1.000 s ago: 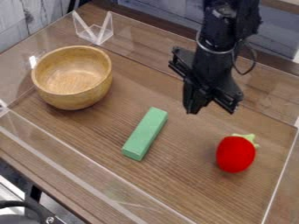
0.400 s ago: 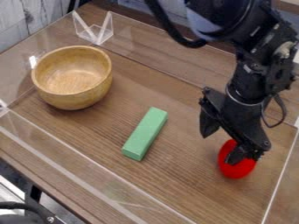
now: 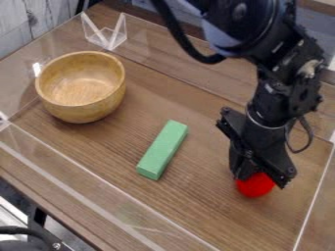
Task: Move the red object to the left
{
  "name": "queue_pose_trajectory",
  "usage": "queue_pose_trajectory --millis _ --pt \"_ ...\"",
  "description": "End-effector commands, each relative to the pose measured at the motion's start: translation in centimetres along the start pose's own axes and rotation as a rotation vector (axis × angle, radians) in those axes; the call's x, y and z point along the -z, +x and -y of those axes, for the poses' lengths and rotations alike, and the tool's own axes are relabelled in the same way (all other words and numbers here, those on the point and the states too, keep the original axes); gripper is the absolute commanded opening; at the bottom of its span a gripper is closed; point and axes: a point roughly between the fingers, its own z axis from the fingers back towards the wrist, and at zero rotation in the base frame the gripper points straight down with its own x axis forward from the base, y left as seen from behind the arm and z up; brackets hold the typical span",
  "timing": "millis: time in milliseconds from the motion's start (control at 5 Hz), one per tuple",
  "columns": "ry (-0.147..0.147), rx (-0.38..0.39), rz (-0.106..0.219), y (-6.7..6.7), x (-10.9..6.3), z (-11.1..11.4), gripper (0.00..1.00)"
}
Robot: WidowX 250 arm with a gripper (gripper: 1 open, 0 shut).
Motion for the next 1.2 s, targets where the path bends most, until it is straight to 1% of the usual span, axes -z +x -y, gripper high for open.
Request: queue_pose_trajectory --millis 0,200,400,600,800,1000 --pt "0.021 -0.034 0.076 0.5 -3.4 -1.4 0.00" --pt "0.050 -0.078 0.130 1.5 -5.7 -3.8 0.00" --pt "0.073 -0.126 0.168 2.2 -7.2 -5.9 0.00" --pt "0.051 -0.074 0.162 2.9 -6.3 -3.2 1.00" --pt "0.028 -0.019 0.157 3.6 -5.5 -0.2 1.00" --pt "0.008 0.055 0.154 4.5 -4.5 1.2 1.00"
